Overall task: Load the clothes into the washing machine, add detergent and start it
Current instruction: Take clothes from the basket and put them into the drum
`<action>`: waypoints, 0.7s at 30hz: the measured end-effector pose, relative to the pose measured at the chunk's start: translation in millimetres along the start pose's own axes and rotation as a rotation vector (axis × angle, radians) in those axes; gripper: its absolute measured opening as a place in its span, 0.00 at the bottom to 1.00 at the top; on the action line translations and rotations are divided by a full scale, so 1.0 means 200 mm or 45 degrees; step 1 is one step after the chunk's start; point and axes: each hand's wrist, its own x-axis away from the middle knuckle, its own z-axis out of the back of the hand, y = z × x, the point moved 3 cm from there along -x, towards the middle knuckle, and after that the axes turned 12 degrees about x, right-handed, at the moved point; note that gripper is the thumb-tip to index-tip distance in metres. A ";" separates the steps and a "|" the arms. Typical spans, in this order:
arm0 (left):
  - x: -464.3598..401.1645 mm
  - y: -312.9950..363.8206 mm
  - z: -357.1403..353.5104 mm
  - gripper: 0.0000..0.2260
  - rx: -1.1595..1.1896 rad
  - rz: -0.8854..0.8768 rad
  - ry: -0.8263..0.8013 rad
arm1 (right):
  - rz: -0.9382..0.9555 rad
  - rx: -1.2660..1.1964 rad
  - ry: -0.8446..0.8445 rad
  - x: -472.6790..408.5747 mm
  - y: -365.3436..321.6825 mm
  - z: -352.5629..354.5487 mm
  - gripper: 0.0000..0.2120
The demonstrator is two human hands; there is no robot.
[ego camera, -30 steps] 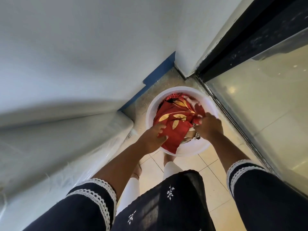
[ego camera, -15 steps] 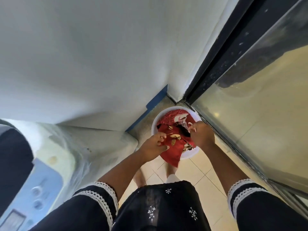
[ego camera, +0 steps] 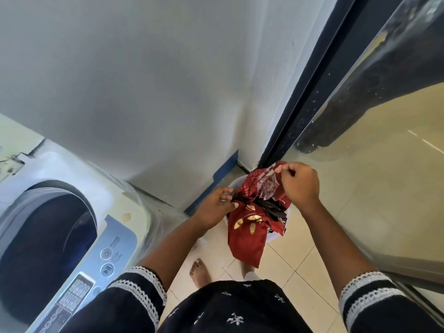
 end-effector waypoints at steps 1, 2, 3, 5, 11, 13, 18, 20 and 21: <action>0.01 0.01 0.00 0.18 0.016 -0.007 -0.002 | 0.044 -0.001 0.028 0.02 -0.03 0.02 0.11; 0.02 0.03 -0.01 0.18 0.027 -0.018 -0.010 | 0.085 -0.006 0.054 0.03 -0.06 0.04 0.11; 0.03 0.06 -0.02 0.17 0.040 -0.030 -0.023 | 0.121 -0.016 0.077 0.05 -0.08 0.05 0.10; 0.04 0.09 -0.04 0.14 0.062 -0.052 -0.046 | 0.164 -0.038 0.104 0.07 -0.09 0.07 0.10; 0.03 0.14 -0.06 0.13 0.051 -0.062 -0.018 | 0.162 0.093 -0.244 0.01 -0.04 0.05 0.10; 0.02 0.12 -0.06 0.13 0.050 -0.049 0.000 | 0.133 0.170 -0.314 -0.03 0.02 0.01 0.10; -0.03 0.01 -0.07 0.14 0.067 0.038 0.037 | 0.017 0.332 -0.462 -0.09 0.17 -0.10 0.10; -0.06 -0.05 -0.07 0.16 0.048 0.082 0.052 | -0.024 0.376 -0.591 -0.09 0.22 -0.14 0.09; -0.07 -0.07 -0.07 0.17 0.046 0.105 0.051 | -0.012 0.379 -0.633 -0.09 0.22 -0.16 0.08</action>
